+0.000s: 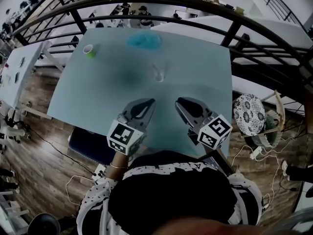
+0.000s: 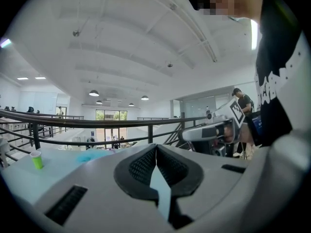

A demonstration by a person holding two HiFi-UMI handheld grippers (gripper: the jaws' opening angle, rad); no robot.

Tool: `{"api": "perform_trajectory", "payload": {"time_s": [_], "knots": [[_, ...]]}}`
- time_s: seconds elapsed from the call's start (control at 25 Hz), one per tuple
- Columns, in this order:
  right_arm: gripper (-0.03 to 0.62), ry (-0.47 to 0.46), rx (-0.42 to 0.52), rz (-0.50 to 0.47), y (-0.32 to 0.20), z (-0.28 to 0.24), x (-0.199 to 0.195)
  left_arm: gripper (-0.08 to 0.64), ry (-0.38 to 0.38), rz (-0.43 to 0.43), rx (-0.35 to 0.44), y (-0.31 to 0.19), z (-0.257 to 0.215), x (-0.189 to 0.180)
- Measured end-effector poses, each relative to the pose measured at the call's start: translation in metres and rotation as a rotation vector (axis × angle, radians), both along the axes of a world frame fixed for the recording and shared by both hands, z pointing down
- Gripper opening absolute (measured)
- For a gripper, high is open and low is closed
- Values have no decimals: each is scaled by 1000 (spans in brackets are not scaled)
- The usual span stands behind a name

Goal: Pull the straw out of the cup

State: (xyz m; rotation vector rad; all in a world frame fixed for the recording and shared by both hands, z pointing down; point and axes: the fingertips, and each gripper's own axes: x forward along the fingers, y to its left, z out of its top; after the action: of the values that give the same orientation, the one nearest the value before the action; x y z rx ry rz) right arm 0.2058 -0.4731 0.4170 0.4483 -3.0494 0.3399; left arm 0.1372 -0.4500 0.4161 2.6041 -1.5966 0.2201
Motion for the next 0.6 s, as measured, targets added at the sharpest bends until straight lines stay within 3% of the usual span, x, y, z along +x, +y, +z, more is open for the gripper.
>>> {"api": "perform_trajectory", "payload": {"time_s": [0.6], "knots": [[71, 22, -13, -15, -48, 18, -40, 11, 37, -24, -30, -46, 19, -39]]}}
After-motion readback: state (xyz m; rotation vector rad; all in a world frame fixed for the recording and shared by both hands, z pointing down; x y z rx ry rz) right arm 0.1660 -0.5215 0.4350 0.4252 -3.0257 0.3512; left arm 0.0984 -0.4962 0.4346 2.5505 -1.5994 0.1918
